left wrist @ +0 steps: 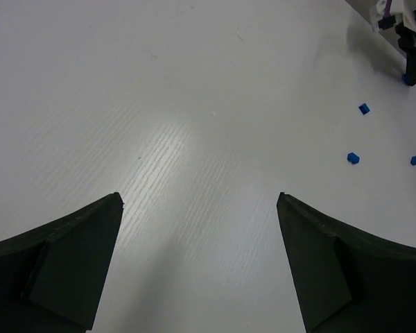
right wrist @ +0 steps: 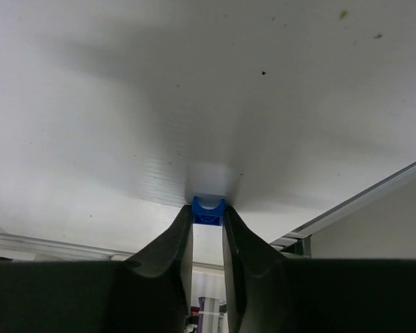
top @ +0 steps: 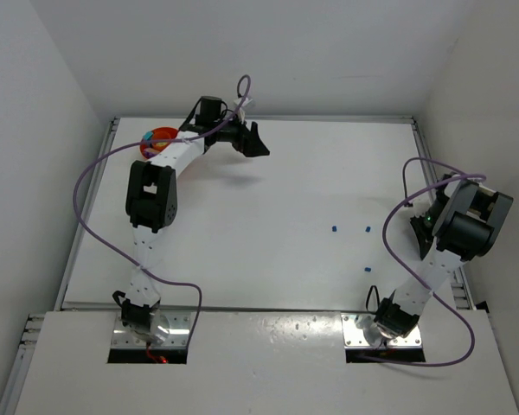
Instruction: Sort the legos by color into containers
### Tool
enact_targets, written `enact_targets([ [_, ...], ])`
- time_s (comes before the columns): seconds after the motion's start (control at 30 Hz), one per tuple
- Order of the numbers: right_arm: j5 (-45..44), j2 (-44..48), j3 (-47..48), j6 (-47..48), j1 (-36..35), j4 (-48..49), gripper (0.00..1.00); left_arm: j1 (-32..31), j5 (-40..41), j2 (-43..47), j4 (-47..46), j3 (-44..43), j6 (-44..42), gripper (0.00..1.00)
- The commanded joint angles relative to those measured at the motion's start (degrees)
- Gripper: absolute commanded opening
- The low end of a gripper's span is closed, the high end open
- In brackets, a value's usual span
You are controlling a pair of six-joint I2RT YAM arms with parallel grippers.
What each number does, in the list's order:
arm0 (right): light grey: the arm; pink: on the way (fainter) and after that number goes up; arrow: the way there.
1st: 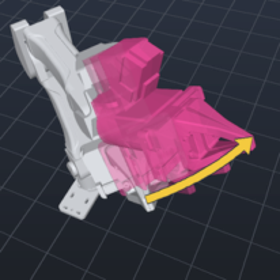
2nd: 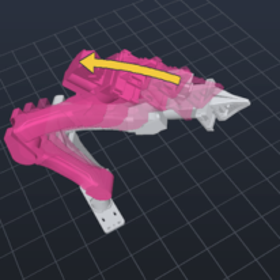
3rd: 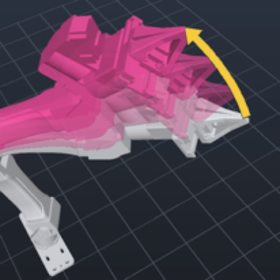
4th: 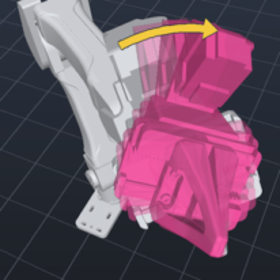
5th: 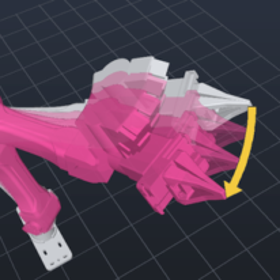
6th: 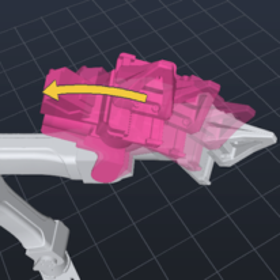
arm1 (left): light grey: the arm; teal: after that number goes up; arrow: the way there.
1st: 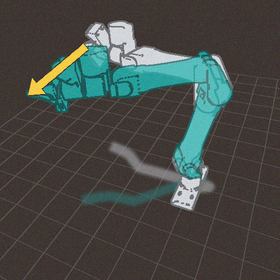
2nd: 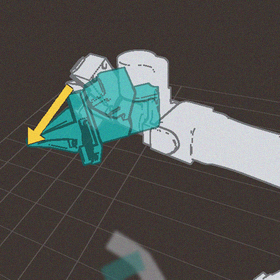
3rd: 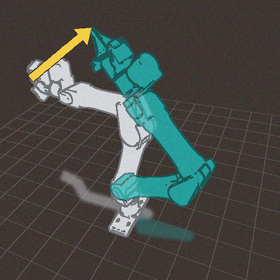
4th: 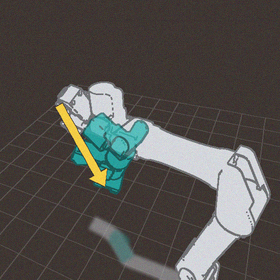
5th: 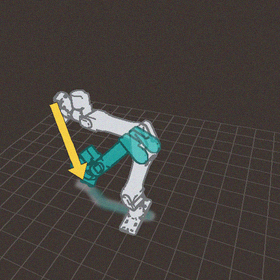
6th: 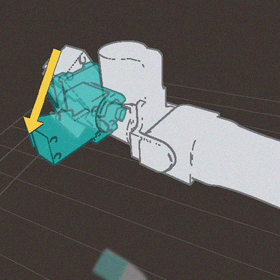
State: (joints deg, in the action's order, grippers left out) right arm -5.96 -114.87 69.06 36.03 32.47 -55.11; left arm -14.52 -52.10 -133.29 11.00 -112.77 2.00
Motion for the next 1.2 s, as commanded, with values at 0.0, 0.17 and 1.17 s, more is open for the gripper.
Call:
enact_targets([
  [0.0,2.78,0.35,0.37,0.18,-0.39,0.45,0.16,0.46,0.86,1.02,-2.04,-0.78,0.37,1.00],
  [0.17,10.07,2.36,5.29,0.18,-0.39,-4.38,0.07,0.46,2.00,2.07,-2.04,0.27,0.90,1.00],
  [1.17,96.82,-14.49,36.33,-70.87,-40.11,38.80,0.00,-1.47,-24.19,27.56,0.95,23.65,-19.92,0.80],
])
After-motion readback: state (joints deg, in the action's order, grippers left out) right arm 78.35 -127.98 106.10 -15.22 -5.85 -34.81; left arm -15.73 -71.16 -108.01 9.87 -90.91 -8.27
